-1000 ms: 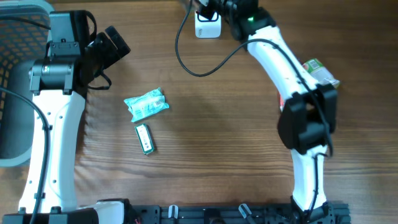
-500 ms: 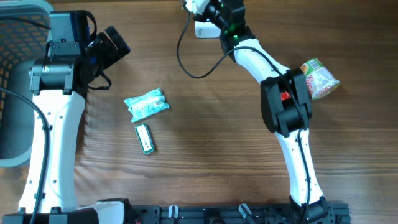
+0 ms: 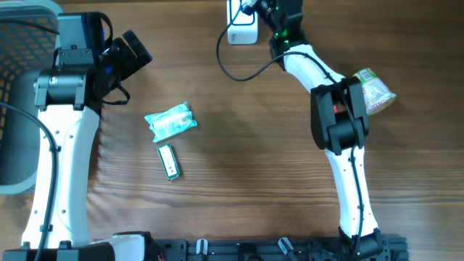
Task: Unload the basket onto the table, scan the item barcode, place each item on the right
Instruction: 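Hold the green bag in front of the white scanner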
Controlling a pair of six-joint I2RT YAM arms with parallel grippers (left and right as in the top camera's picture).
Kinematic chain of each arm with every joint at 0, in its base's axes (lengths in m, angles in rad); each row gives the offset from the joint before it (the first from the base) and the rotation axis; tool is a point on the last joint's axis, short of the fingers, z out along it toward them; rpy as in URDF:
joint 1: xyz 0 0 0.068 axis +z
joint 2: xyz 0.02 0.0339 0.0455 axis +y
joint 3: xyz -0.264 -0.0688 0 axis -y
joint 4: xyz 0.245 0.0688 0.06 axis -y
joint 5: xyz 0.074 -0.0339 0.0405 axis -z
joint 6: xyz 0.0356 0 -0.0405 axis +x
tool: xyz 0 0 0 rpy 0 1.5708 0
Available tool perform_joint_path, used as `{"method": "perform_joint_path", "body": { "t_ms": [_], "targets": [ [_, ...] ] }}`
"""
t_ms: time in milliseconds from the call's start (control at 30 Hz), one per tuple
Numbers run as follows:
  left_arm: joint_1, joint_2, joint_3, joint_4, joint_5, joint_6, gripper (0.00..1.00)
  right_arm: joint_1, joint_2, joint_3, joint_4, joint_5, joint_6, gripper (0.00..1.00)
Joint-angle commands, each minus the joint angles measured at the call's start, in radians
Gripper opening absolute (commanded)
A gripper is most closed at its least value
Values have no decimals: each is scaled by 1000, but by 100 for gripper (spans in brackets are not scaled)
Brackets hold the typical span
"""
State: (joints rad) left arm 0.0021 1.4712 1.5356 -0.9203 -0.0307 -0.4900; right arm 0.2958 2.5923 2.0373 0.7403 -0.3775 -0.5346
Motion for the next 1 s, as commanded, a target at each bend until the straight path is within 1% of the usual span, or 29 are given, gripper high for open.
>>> {"method": "perform_joint_path", "body": {
  "t_ms": [0,100,167,400,500,633,733,867,933,967],
  "targets": [
    [5,-18,15,2,4,19,100,3,37,20,60,63,68,5],
    [5,-18,15,2,4,19,100,-1,71,25,137,78,94,5],
    [5,-18,15,2,4,19,100,-2,91,43,159,101,130,5],
    [5,-18,15,2,4,19,100,-2,101,70,100,116,142,5],
    [5,-18,15,2,4,19,100,-1,101,70,47,66,140,5],
    [5,-18,15,2,4,19,100,-1,101,70,-28,40,81,5],
    [5,-18,15,2,4,19,100,-1,101,79,16,33,81,4],
    [5,-18,15,2,4,19,100,3,101,151,44,40,82,4],
    [5,-18,15,2,4,19,100,9,101,196,45,78,81,4],
    [5,-18,15,2,4,19,100,19,101,246,40,138,68,4]
  ]
}}
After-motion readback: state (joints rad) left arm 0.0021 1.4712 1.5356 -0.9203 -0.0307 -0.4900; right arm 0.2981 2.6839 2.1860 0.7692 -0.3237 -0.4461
